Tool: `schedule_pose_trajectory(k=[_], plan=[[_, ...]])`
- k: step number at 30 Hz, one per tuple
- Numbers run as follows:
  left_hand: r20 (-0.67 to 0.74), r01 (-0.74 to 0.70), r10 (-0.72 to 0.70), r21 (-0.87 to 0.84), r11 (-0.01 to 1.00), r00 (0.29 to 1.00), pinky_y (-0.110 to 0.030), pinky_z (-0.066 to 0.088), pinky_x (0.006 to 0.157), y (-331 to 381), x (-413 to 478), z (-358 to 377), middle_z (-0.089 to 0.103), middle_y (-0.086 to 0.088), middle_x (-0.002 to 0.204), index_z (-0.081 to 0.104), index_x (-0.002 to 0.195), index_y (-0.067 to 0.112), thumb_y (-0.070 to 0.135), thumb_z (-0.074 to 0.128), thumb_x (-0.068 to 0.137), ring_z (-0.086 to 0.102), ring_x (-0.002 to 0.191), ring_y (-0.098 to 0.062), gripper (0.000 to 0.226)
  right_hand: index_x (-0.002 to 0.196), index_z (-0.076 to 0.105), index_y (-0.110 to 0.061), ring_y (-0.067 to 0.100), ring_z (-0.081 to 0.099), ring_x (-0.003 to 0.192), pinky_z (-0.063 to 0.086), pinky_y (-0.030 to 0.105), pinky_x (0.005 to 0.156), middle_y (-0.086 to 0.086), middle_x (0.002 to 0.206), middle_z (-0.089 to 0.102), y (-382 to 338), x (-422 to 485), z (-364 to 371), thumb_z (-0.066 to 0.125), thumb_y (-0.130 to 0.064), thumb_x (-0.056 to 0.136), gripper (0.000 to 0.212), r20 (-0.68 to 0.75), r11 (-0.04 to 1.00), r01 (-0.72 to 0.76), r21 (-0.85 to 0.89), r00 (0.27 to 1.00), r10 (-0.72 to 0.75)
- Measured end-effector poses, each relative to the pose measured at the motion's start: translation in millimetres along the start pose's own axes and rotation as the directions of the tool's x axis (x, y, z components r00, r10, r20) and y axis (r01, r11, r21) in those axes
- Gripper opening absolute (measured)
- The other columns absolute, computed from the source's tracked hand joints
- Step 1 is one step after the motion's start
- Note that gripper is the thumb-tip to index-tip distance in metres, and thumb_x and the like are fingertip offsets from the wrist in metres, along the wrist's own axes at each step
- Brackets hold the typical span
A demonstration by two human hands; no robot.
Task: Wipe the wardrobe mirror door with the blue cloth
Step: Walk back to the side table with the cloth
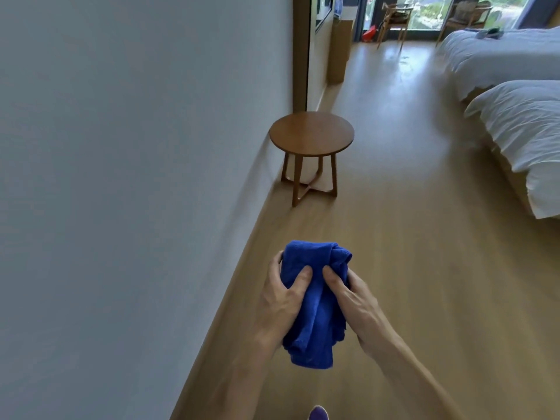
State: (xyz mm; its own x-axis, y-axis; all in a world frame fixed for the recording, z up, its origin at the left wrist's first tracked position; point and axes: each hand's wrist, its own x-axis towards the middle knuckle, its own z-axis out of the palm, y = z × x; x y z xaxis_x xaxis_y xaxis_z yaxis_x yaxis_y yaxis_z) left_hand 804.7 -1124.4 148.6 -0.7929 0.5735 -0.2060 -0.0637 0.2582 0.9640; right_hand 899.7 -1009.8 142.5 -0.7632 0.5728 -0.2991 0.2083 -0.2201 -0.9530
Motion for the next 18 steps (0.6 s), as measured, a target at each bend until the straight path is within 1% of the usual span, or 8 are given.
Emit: schedule_pose_trajectory(k=[2, 4, 7, 10, 13, 15, 18], plan=[[0.015, -0.001, 0.001, -0.006, 1.0, 1.0, -0.03, 0.058, 0.094, 8, 23, 19, 0.065, 0.013, 0.125, 0.044, 0.144, 0.034, 0.05, 0.062, 0.097, 0.068, 0.106, -0.003, 0.053, 0.112, 0.066, -0.031, 0.011, 0.072, 0.096, 0.057, 0.032, 0.083, -0.007, 0.104, 0.076, -6, 19, -21, 0.057, -0.048, 0.098, 0.024, -0.017, 1.0, 0.001, -0.001, 1.0, -0.001], [0.034, 0.009, -0.009, -0.016, 1.0, 0.999, -0.034, 0.059, 0.094, 14, 44, 38, 0.066, 0.012, 0.123, 0.045, 0.143, 0.035, 0.05, 0.063, 0.096, 0.068, 0.106, -0.005, 0.052, 0.114, 0.065, -0.029, 0.011, 0.072, 0.096, 0.057, 0.03, 0.082, -0.006, 0.105, 0.075, -10, 36, -38, 0.057, -0.05, 0.097, 0.028, -0.032, 1.0, 0.005, 0.007, 0.999, -0.005], [0.067, 0.032, -0.03, -0.029, 0.999, 0.997, -0.039, 0.058, 0.095, 18, 77, 65, 0.066, 0.012, 0.123, 0.046, 0.14, 0.037, 0.05, 0.065, 0.096, 0.069, 0.107, -0.008, 0.05, 0.114, 0.064, -0.028, 0.012, 0.073, 0.095, 0.057, 0.029, 0.079, -0.006, 0.104, 0.075, -15, 60, -62, 0.058, -0.049, 0.096, 0.028, -0.067, 1.0, 0.003, 0.016, 0.998, -0.002], [0.105, 0.042, -0.039, -0.031, 0.999, 0.994, -0.039, 0.059, 0.094, 19, 112, 87, 0.067, 0.012, 0.121, 0.045, 0.139, 0.039, 0.055, 0.066, 0.092, 0.069, 0.106, -0.008, 0.053, 0.114, 0.064, -0.027, 0.013, 0.073, 0.095, 0.059, 0.032, 0.081, -0.004, 0.104, 0.076, -20, 88, -83, 0.058, -0.049, 0.096, 0.029, -0.105, 1.0, -0.004, 0.016, 0.994, 0.006], [0.127, 0.046, -0.042, -0.028, 0.999, 0.991, -0.037, 0.06, 0.093, 19, 153, 105, 0.067, 0.012, 0.12, 0.045, 0.138, 0.04, 0.056, 0.067, 0.09, 0.069, 0.104, -0.007, 0.055, 0.115, 0.064, -0.029, 0.011, 0.073, 0.095, 0.058, 0.028, 0.077, -0.006, 0.104, 0.075, -24, 119, -99, 0.059, -0.05, 0.095, 0.029, -0.134, 1.0, -0.005, 0.015, 0.991, 0.007], [0.144, 0.047, -0.043, -0.027, 0.999, 0.989, -0.035, 0.06, 0.092, 20, 183, 116, 0.066, 0.012, 0.121, 0.045, 0.138, 0.04, 0.055, 0.067, 0.091, 0.069, 0.104, -0.006, 0.054, 0.116, 0.063, -0.03, 0.011, 0.073, 0.095, 0.058, 0.029, 0.079, -0.007, 0.105, 0.075, -28, 143, -108, 0.059, -0.05, 0.095, 0.03, -0.16, 1.0, -0.013, 0.012, 0.987, 0.014], [0.176, 0.044, -0.036, -0.045, 0.998, 0.984, -0.035, 0.06, 0.092, 24, 231, 129, 0.065, 0.015, 0.12, 0.045, 0.139, 0.04, 0.056, 0.066, 0.09, 0.069, 0.103, -0.004, 0.055, 0.117, 0.062, -0.031, 0.011, 0.072, 0.096, 0.058, 0.035, 0.086, -0.007, 0.106, 0.075, -35, 185, -118, 0.058, -0.05, 0.096, 0.029, -0.214, 0.999, -0.033, -0.008, 0.976, 0.031]])
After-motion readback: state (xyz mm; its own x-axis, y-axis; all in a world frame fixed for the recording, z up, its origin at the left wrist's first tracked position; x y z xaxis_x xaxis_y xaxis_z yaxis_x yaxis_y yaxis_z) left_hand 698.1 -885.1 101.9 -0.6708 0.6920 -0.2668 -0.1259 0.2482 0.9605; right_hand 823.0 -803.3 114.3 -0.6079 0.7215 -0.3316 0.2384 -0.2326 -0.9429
